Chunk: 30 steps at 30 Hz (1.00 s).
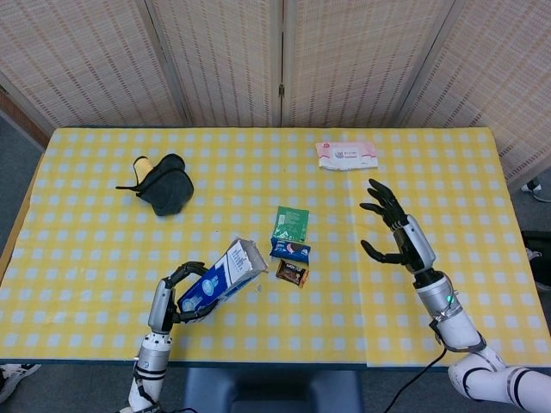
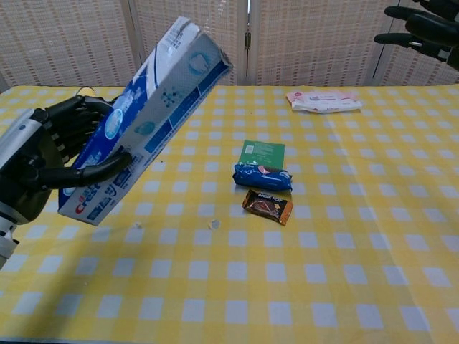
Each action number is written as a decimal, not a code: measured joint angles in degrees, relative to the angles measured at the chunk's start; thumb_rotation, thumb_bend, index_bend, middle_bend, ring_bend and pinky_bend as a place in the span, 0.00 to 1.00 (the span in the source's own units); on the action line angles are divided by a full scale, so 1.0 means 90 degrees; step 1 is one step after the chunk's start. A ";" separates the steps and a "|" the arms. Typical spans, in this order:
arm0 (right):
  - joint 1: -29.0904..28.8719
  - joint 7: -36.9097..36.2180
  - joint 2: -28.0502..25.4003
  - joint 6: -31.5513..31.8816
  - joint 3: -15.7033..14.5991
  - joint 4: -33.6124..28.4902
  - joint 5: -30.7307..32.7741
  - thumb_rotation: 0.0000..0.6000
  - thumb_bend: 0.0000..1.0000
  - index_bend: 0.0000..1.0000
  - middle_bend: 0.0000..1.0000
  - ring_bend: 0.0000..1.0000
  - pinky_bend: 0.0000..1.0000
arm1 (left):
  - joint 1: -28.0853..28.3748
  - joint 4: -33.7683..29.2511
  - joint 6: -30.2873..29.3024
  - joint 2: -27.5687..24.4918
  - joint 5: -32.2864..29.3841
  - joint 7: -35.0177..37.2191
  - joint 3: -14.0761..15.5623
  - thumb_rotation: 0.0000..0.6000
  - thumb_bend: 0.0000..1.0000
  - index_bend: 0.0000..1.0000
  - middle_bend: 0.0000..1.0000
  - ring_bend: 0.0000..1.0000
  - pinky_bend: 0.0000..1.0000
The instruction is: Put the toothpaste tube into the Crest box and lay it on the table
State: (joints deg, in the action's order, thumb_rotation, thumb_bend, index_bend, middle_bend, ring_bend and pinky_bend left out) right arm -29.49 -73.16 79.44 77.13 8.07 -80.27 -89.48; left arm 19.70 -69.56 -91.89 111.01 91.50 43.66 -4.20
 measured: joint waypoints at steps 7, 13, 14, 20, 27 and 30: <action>0.0017 -0.0020 -0.0027 0.0012 0.0000 0.0015 -0.0029 1.00 0.37 0.00 0.00 0.03 0.15 | -0.0094 0.0635 0.0092 -0.0056 0.0124 -0.0077 0.0300 1.00 0.30 0.59 0.60 0.43 0.33; 0.0039 -0.0063 -0.0065 0.0019 0.0005 0.0039 -0.0031 1.00 0.37 0.00 0.00 0.02 0.15 | -0.0159 0.1587 0.0232 -0.0086 0.0326 -0.0200 0.0662 1.00 0.30 0.59 0.60 0.43 0.33; 0.0037 -0.0074 -0.0064 0.0007 0.0006 0.0046 -0.0028 1.00 0.37 0.00 0.00 0.02 0.16 | -0.0165 0.1732 0.0250 -0.0082 0.0360 -0.0203 0.0710 1.00 0.30 0.59 0.60 0.43 0.33; 0.0015 -0.0059 -0.0035 -0.0053 -0.0006 0.0074 -0.0037 1.00 0.37 0.00 0.00 0.02 0.16 | -0.0159 0.2587 0.0257 0.0059 0.0611 -0.0218 0.0928 1.00 0.31 0.59 0.60 0.43 0.32; -0.0004 -0.0061 0.0012 -0.0086 0.0000 0.0112 -0.0032 1.00 0.37 0.00 0.00 0.02 0.16 | -0.0007 0.3263 0.0518 0.0226 0.0789 -0.0144 0.1116 1.00 0.31 0.59 0.61 0.43 0.32; -0.0024 -0.0126 0.0057 -0.0125 0.0004 0.0164 -0.0019 1.00 0.37 0.00 0.00 0.02 0.16 | 0.0092 0.3432 0.0670 0.0290 0.0812 -0.0149 0.1145 1.00 0.31 0.59 0.61 0.43 0.31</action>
State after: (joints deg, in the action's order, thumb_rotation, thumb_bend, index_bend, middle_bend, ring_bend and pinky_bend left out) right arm -29.71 -74.29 79.95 76.01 8.11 -78.79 -89.65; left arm 20.53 -38.67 -85.85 113.62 98.81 42.32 6.11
